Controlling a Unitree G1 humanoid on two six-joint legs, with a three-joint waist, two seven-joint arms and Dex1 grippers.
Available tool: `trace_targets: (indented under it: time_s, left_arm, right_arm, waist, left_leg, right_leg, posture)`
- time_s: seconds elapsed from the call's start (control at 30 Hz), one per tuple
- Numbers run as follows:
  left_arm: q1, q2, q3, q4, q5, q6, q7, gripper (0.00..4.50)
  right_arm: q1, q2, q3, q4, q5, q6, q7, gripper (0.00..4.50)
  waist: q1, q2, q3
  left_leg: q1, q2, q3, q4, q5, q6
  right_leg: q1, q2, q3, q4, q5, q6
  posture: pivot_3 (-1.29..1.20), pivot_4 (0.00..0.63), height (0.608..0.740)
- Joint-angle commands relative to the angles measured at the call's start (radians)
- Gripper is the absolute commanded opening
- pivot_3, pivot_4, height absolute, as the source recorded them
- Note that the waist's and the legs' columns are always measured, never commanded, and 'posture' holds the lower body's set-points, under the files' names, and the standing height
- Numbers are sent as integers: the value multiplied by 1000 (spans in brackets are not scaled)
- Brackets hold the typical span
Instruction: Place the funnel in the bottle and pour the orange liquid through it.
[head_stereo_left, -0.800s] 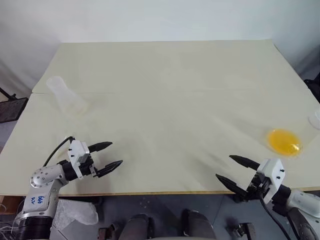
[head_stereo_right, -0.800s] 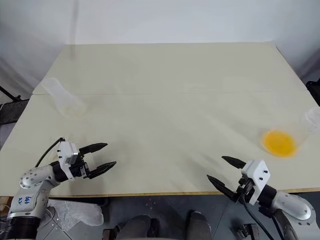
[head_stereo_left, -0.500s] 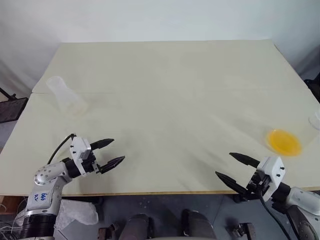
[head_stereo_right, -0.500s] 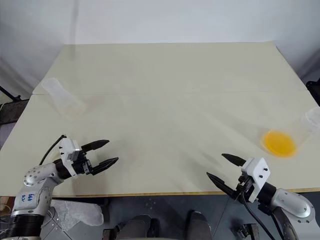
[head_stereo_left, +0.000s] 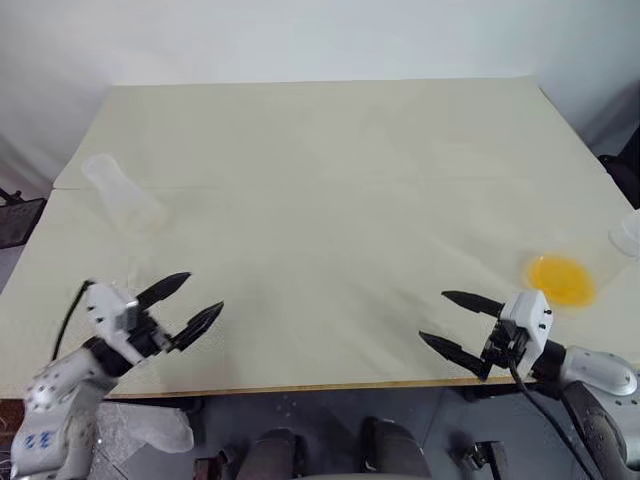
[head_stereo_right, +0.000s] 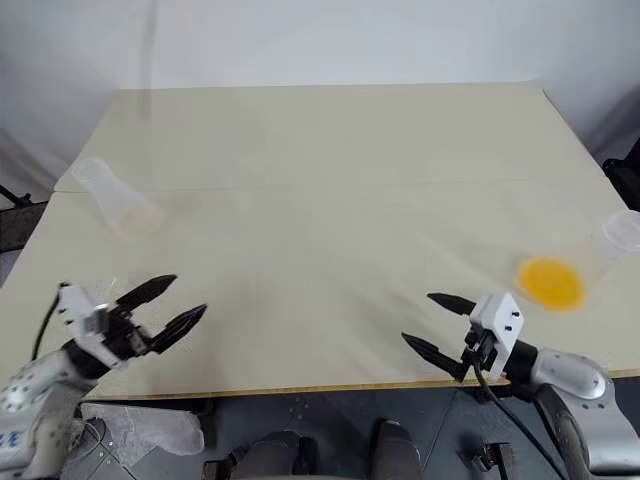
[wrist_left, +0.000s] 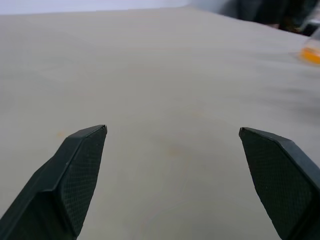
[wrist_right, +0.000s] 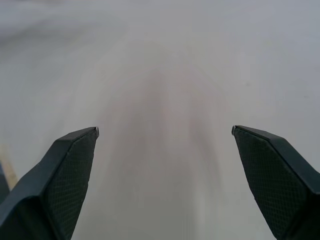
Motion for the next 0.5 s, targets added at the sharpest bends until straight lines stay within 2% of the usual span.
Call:
trace_targets:
  time_s: [0.03,0.23,0.5]
  left_arm:
    - [70,-3,94,-54,-45,-16,12,4500]
    - [98,-1,151,-88,-56,-13,59,4500]
    - [-202,64,140,30,-6,133,349,4500]
  right_arm:
    - [-51,-17,18,39,12,-7,45,4470]
    - [-112,-12,38,104,-1,-28,81,4470]
    - [-143,-1,50,116,-13,-46,74,4470]
  waist:
    - [9,-1,1]
    - [12,-2,1]
    - [8,-3,1]
  left_leg:
    - [0,0,0,0,0,0]
    - [-2,-1,-4,5,-2,2]
    - [-2,-1,-3,6,-2,1]
  right_leg:
    - [0,0,0,0,0,0]
    - [1,-3,3,0,0,0]
    - [1,-1,1,3,0,0]
  posture:
    - [0,150,740]
    - [0,150,740]
    - [0,150,740]
